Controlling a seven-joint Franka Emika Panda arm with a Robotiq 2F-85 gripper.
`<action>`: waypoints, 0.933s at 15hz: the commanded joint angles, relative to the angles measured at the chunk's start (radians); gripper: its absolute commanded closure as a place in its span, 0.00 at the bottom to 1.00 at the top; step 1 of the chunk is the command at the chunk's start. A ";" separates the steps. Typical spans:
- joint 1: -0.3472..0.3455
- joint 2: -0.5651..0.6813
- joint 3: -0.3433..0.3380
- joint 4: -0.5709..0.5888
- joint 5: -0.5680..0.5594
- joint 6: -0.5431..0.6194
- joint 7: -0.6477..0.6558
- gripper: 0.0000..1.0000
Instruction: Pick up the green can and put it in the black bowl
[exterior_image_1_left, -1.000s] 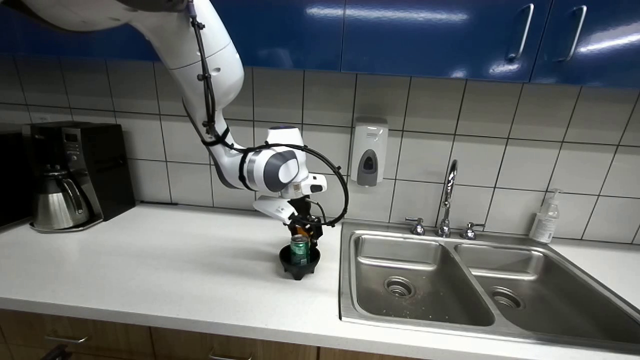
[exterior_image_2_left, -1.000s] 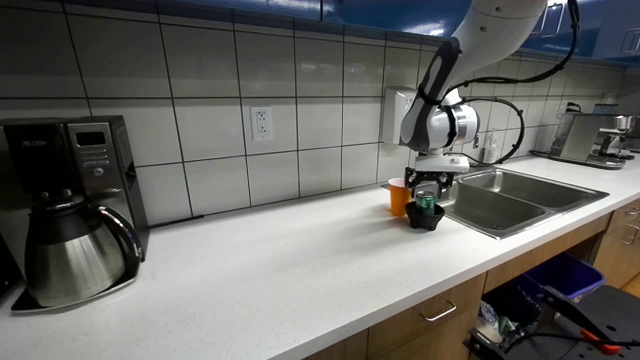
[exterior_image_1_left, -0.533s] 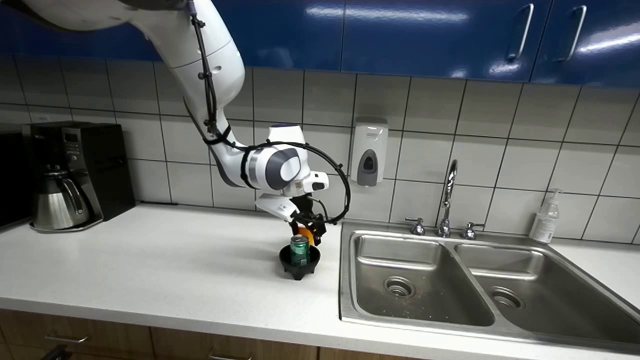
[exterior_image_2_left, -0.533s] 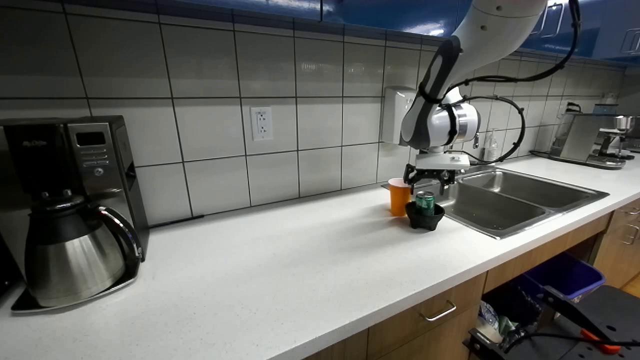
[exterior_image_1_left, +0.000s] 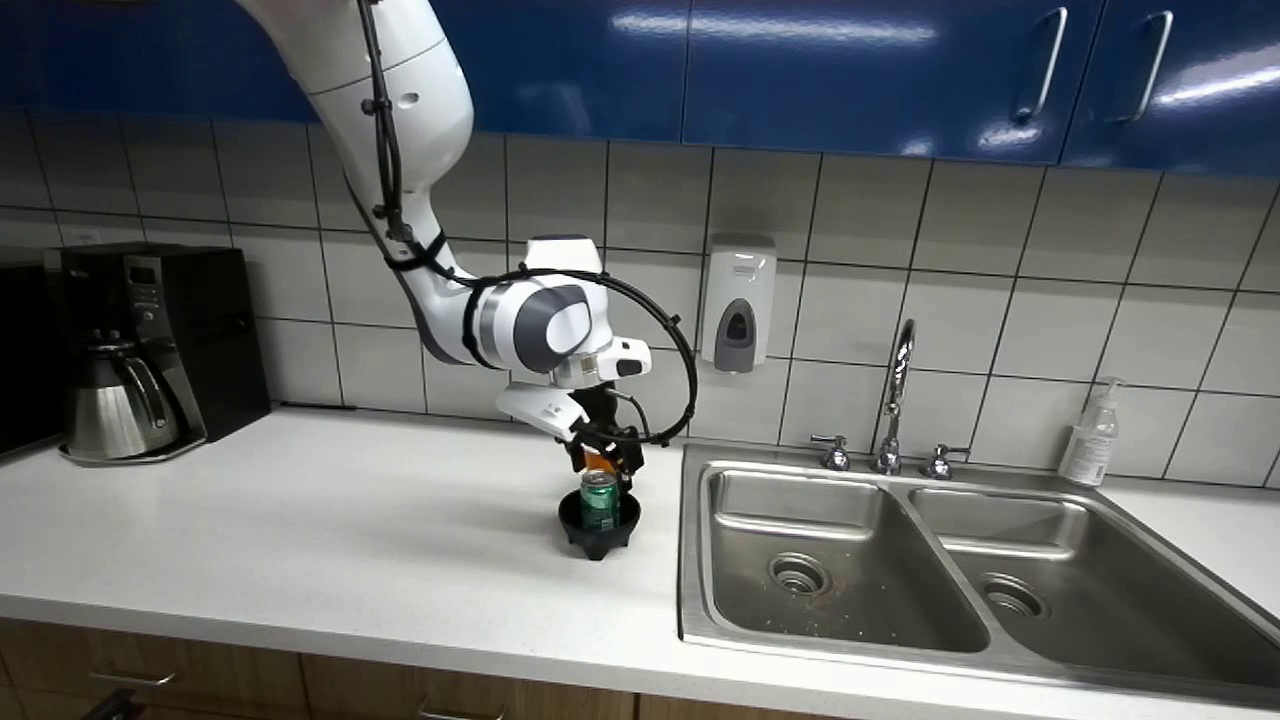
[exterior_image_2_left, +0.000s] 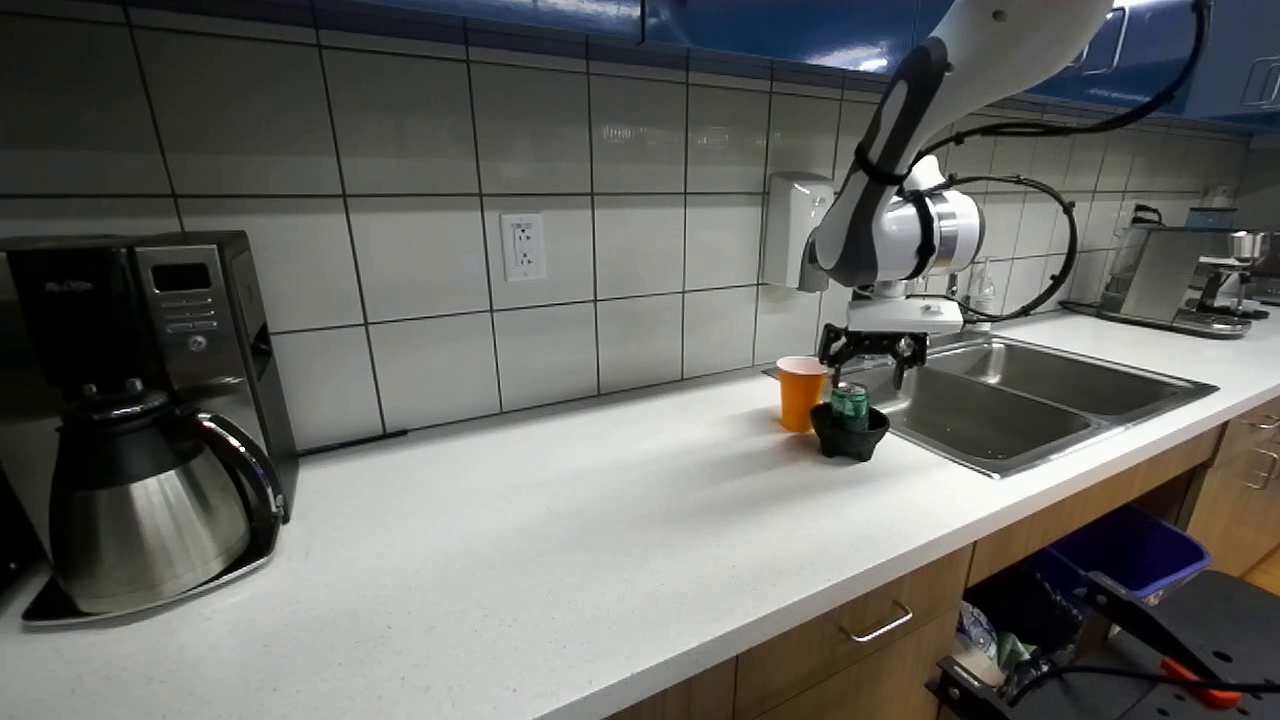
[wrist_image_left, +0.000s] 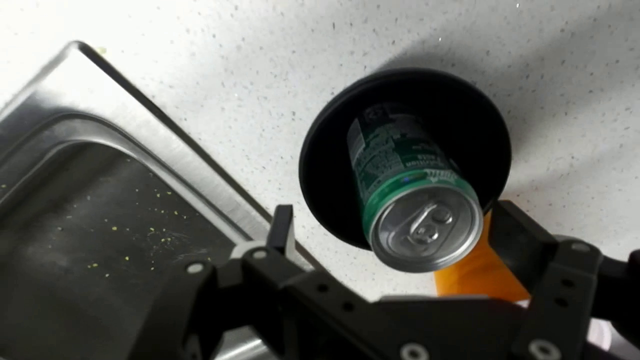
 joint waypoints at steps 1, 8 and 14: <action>-0.013 -0.146 0.005 -0.171 -0.015 0.021 -0.053 0.00; -0.026 -0.381 -0.012 -0.428 -0.048 0.022 -0.147 0.00; -0.037 -0.641 -0.031 -0.655 -0.148 0.021 -0.231 0.00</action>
